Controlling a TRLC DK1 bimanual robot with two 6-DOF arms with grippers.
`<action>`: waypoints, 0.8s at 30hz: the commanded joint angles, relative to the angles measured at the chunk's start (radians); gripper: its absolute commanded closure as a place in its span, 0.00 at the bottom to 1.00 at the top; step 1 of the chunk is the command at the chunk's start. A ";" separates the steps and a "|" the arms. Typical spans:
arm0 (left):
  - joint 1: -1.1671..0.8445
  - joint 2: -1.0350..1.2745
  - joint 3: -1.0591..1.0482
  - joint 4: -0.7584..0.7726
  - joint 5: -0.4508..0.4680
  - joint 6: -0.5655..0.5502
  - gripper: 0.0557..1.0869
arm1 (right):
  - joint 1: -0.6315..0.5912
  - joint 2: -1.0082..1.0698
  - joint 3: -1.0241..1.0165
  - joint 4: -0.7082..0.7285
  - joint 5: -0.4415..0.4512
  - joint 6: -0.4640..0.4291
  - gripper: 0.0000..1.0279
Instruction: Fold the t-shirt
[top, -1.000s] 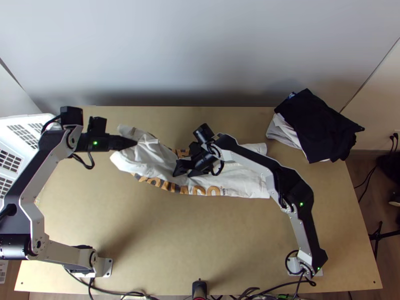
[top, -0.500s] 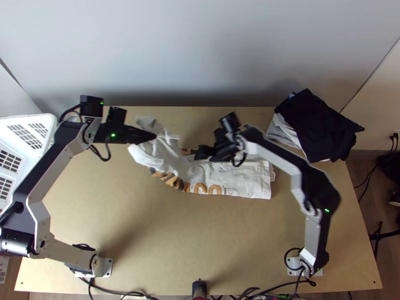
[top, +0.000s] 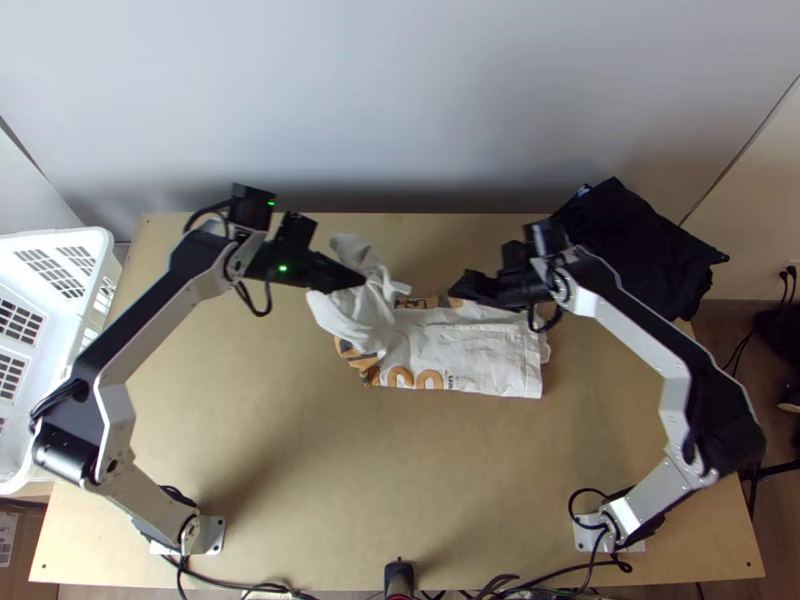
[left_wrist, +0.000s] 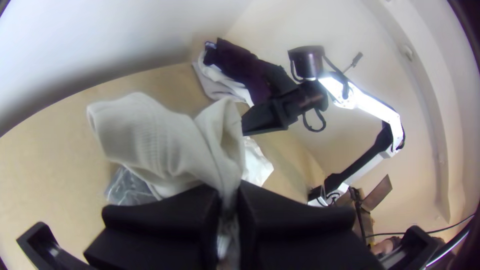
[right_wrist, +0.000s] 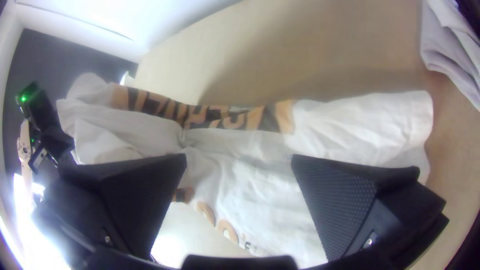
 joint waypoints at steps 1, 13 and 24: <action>-0.077 0.086 0.094 0.003 -0.005 -0.001 0.97 | -0.055 -0.117 -0.139 0.040 0.033 -0.012 0.05; -0.215 0.265 0.387 0.003 -0.015 -0.036 0.97 | -0.161 -0.214 -0.263 0.052 0.043 -0.044 0.05; -0.307 0.415 0.507 0.008 -0.020 -0.039 0.97 | -0.302 -0.415 -0.386 0.054 0.054 -0.089 0.05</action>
